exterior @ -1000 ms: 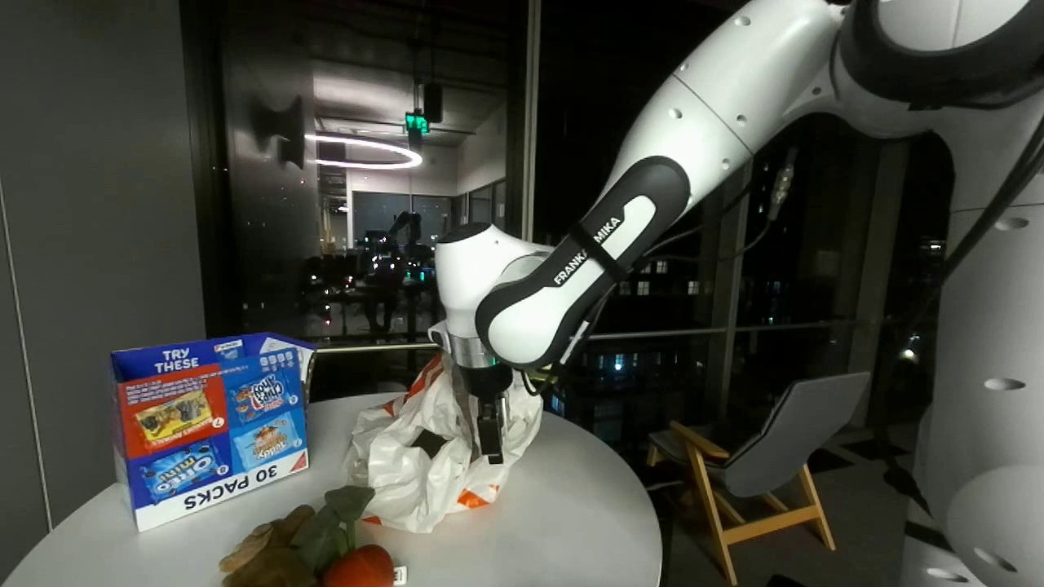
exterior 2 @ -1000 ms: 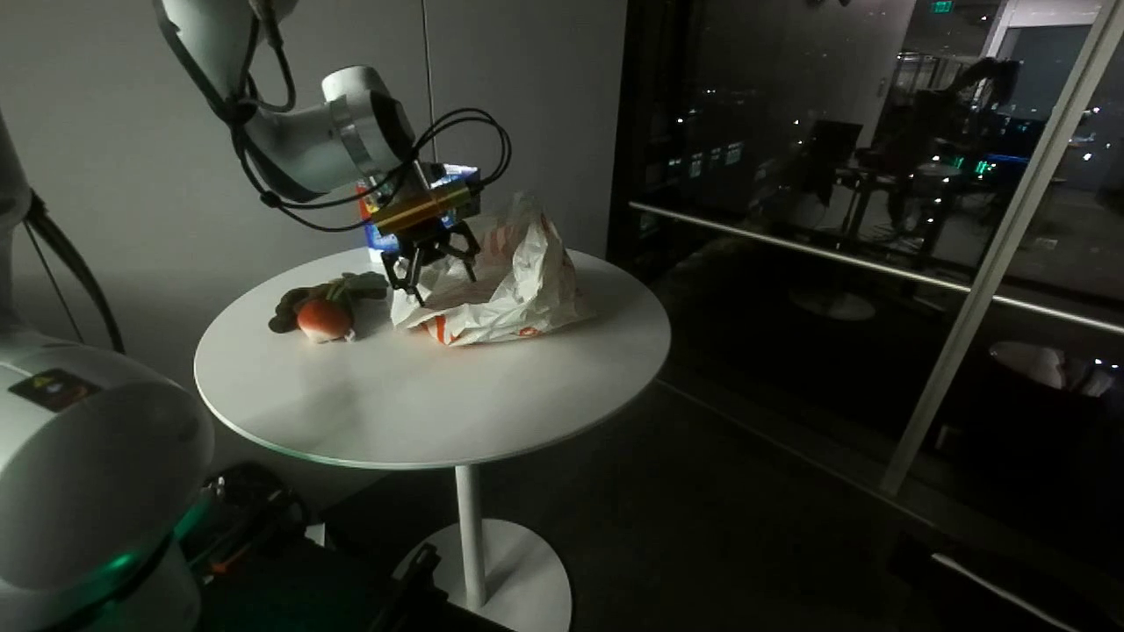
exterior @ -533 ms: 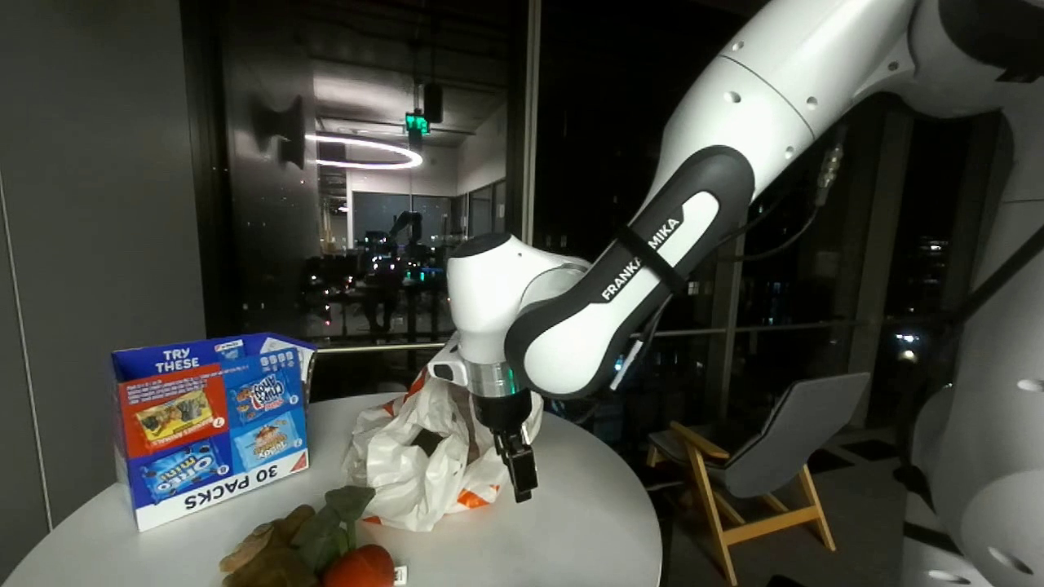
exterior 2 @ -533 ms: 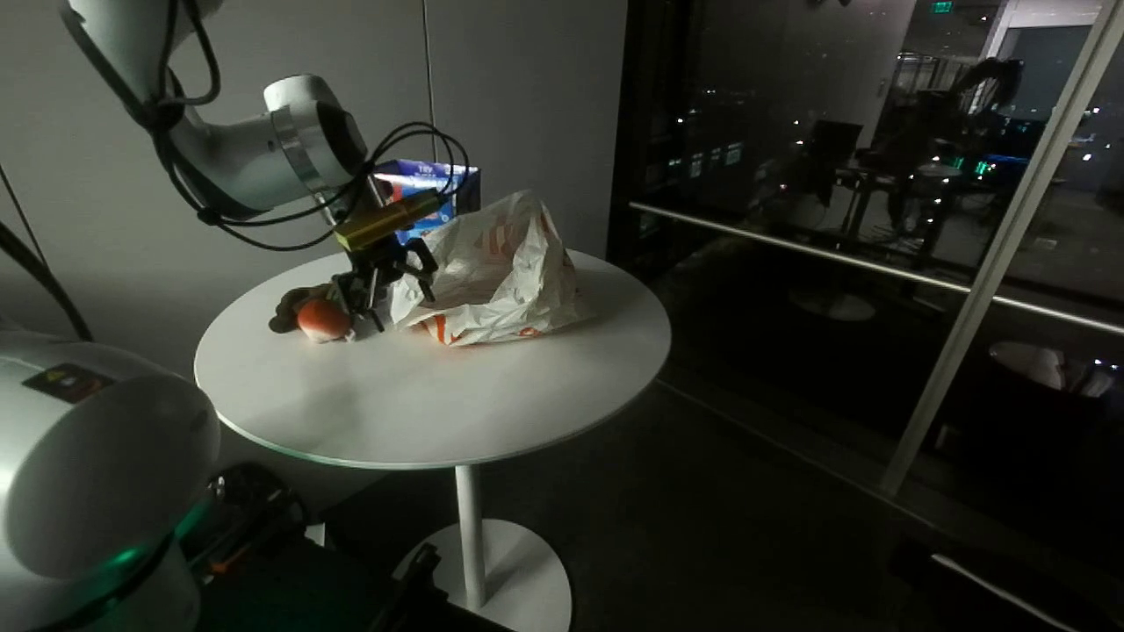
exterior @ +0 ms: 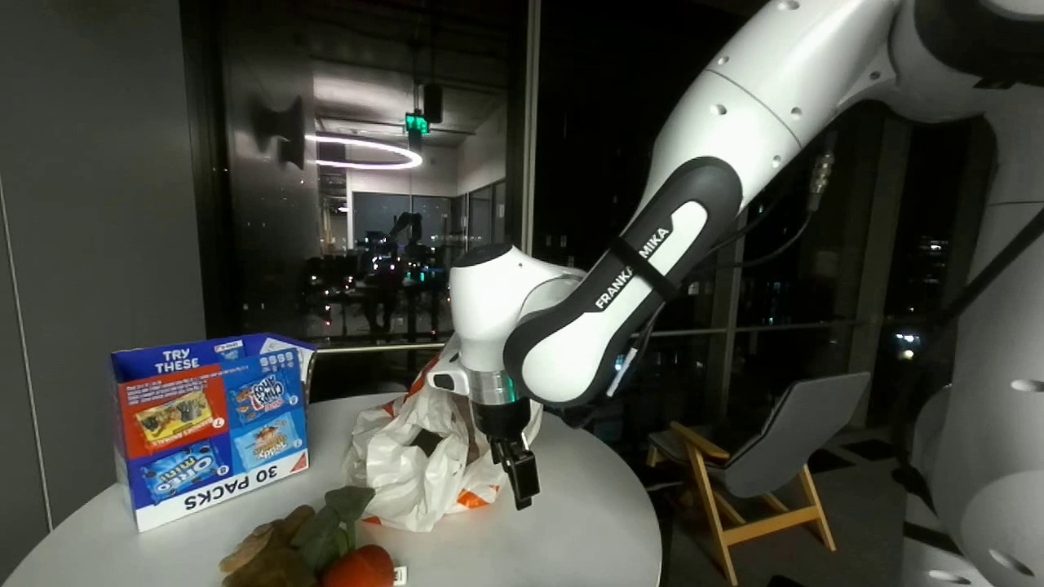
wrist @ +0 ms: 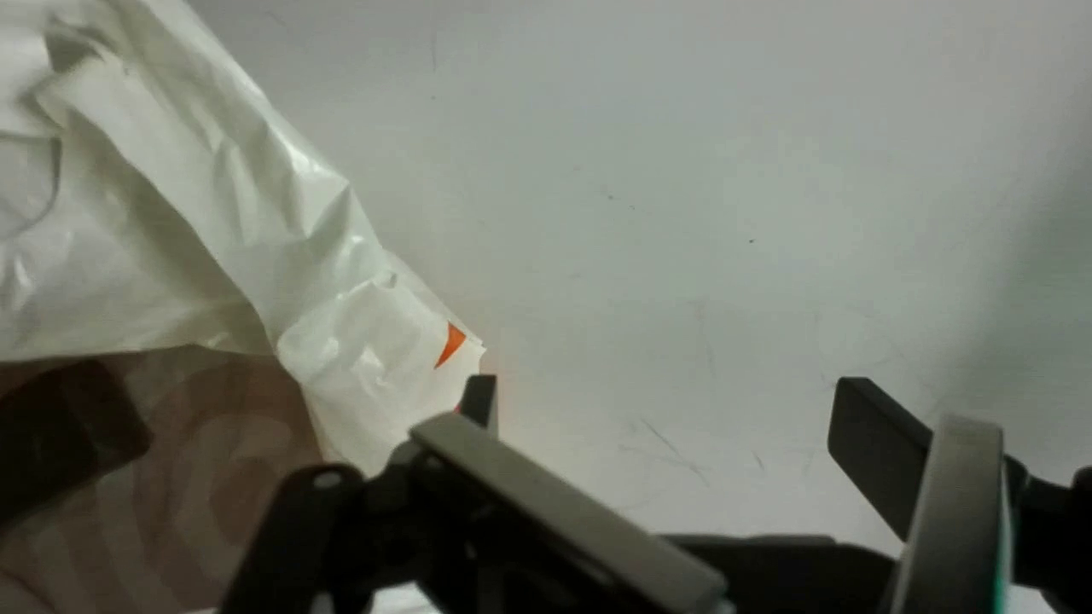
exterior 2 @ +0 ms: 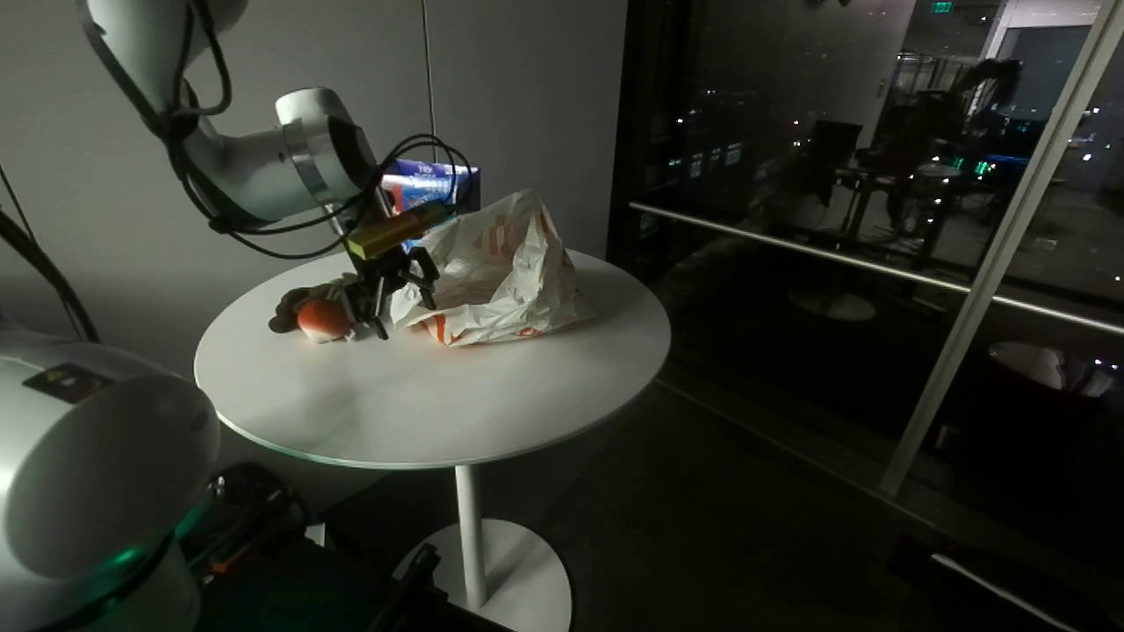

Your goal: Put the duster, the turnip plushie and the moose toy in the plastic

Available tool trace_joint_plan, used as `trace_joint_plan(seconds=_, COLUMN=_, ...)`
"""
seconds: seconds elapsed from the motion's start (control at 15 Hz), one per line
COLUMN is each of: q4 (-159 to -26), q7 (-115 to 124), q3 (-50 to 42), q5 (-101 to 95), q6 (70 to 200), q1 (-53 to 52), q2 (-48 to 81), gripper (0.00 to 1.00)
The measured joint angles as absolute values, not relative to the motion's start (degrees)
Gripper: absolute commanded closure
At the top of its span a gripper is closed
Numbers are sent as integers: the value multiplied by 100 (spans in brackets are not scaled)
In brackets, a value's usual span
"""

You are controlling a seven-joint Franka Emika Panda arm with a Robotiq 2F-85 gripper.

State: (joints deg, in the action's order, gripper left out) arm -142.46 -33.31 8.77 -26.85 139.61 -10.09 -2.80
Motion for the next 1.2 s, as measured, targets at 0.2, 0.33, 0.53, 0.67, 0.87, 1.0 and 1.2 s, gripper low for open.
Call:
trace_joint_plan(seconds=0.2, q4=-13645, q7=-4125, q3=874, q5=-2677, q6=14426, q1=-991, q2=516, gripper=0)
trace_joint_plan(seconds=0.33, q4=-13205, q7=-4660, q3=1042, q5=-2484, q6=14440, q1=-1012, q2=822, gripper=0)
trace_joint_plan(seconds=0.53, q4=-12902, q7=-5273, q3=1401, q5=-1836, q6=14005, q1=-1061, q2=657, gripper=0)
trace_joint_plan(seconds=0.67, q4=-12813, q7=-5264, q3=1539, q5=-1691, q6=13363, q1=-1187, q2=273, gripper=0)
trace_joint_plan(seconds=0.87, q4=-12615, q7=-5239, q3=1669, q5=-1643, q6=12174, q1=-1422, q2=-264, gripper=0)
trace_joint_plan(seconds=1.0, q4=-12420, q7=-5529, q3=1723, q5=-1642, q6=11656, q1=-1586, q2=-417, gripper=0)
trace_joint_plan(seconds=1.2, q4=-12155, q7=-6332, q3=1733, q5=-1654, q6=11656, q1=-1702, q2=-360, gripper=0)
